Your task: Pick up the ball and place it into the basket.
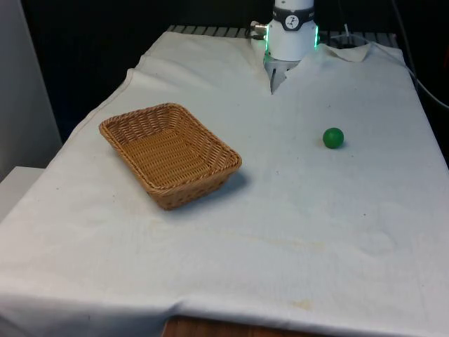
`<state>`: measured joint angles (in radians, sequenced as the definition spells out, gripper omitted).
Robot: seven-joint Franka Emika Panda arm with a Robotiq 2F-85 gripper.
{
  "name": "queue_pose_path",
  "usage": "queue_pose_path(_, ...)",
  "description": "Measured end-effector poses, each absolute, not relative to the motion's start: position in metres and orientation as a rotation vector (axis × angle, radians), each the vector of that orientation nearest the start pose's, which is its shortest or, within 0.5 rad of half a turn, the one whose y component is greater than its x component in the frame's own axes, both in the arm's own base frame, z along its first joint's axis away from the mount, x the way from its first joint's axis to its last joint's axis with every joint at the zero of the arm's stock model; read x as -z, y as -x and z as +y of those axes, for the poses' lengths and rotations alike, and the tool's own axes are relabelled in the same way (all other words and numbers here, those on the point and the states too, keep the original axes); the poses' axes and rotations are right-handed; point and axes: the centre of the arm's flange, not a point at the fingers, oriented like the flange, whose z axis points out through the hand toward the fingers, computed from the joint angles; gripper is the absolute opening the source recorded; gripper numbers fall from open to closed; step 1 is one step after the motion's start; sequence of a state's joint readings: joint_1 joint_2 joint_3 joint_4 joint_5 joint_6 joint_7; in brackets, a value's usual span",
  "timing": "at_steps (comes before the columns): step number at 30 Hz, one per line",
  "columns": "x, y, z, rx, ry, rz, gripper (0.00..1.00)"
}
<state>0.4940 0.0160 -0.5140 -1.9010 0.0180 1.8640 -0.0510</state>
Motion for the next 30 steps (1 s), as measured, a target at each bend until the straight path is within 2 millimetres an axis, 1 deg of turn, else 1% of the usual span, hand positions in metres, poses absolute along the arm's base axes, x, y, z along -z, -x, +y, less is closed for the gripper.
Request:
queue_pose_path(16, -0.482, -0.557, -0.009, -0.088, 3.127, -0.038, 1.0)
queue_pose_path(22, -0.478, -0.547, -0.011, -0.066, 3.117, -0.046, 1.0)
queue_pose_path(24, -0.474, -0.541, -0.012, -0.044, 3.11, -0.049, 1.0)
queue_pose_path(26, -0.474, -0.541, -0.012, -0.044, 3.11, -0.049, 1.0)
queue_pose_path(30, -0.47, -0.529, -0.013, -0.002, 3.097, -0.055, 1.0)
